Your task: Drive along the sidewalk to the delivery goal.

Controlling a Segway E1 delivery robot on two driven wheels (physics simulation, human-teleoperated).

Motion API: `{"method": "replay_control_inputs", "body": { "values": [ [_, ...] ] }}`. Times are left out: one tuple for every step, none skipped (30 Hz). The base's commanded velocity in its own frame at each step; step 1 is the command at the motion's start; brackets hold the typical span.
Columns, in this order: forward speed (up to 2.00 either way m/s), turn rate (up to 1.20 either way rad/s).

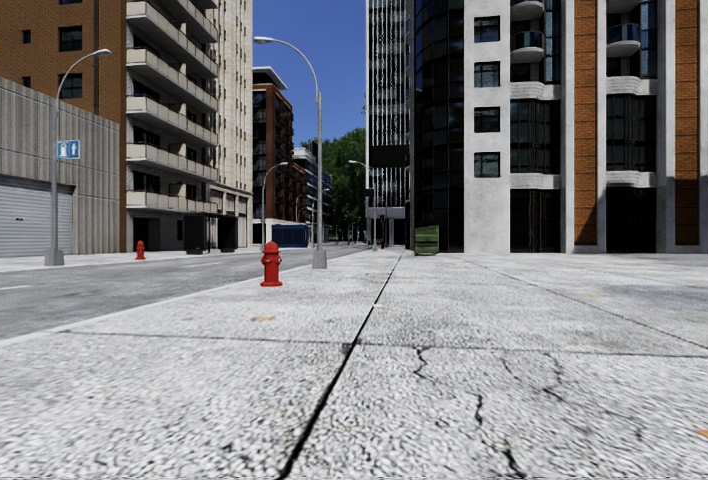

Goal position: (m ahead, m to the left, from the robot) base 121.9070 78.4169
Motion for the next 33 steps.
{"method": "replay_control_inputs", "body": {
  "values": [
    [2.00, 0.00],
    [2.00, 0.00],
    [2.00, 0.00],
    [2.00, 0.00],
    [2.00, 0.00],
    [2.00, 0.00],
    [2.00, 0.00],
    [2.00, 0.00],
    [2.00, 0.00],
    [2.00, 0.00],
    [2.00, 0.00],
    [2.00, 0.00],
    [2.00, 0.00],
    [2.00, 0.00],
    [2.00, 0.00],
    [2.00, 0.00],
    [2.00, 0.00],
    [2.00, 0.00],
    [2.00, 0.00],
    [2.00, 0.00],
    [2.00, 0.00],
    [2.00, 0.00],
    [2.00, 0.00],
    [2.00, 0.00],
    [2.00, 0.00],
    [2.00, 0.00],
    [2.00, 0.00],
    [2.00, 0.00],
    [2.00, 0.00],
    [2.00, 0.00],
    [2.00, 0.00],
    [2.00, 0.00],
    [2.00, 0.00]
  ]
}}
